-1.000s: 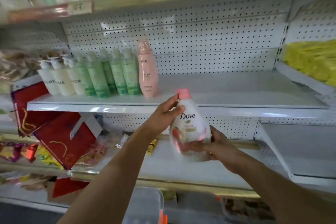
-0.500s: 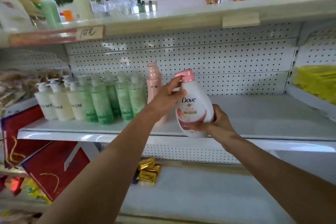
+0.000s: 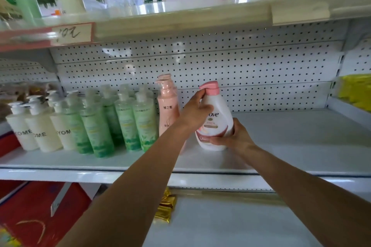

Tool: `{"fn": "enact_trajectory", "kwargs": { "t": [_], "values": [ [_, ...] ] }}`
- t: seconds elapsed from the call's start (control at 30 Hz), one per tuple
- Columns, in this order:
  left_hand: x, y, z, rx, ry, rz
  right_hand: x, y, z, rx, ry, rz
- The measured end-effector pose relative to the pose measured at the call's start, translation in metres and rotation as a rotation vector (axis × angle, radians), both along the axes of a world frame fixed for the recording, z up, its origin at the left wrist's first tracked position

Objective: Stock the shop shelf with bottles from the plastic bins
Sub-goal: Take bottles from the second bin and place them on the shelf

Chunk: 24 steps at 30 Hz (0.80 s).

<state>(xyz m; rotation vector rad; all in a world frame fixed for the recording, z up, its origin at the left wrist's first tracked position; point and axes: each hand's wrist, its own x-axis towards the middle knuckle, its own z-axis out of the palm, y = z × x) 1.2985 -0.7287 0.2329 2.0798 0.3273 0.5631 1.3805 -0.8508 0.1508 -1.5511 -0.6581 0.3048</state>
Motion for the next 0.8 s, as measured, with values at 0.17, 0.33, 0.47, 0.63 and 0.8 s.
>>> {"fn": "enact_trajectory", "kwargs": {
  "t": [0.17,0.33,0.47,0.63,0.8],
  "values": [
    [0.023,0.007,0.005,-0.045,0.025,0.086,0.02,0.022,0.007,-0.035,-0.049,0.029],
    [0.043,0.013,0.004,-0.061,0.02,0.146,0.039,0.034,0.008,-0.089,-0.097,0.053],
    [0.049,0.014,0.002,-0.075,-0.005,0.157,0.046,0.037,0.009,-0.116,-0.114,0.084],
    [0.052,0.016,-0.002,-0.078,-0.025,0.173,0.049,0.035,0.01,-0.149,-0.105,0.089],
    [0.048,0.012,-0.003,-0.056,-0.031,0.216,0.051,0.041,0.004,-0.316,-0.104,0.008]
  ]
}}
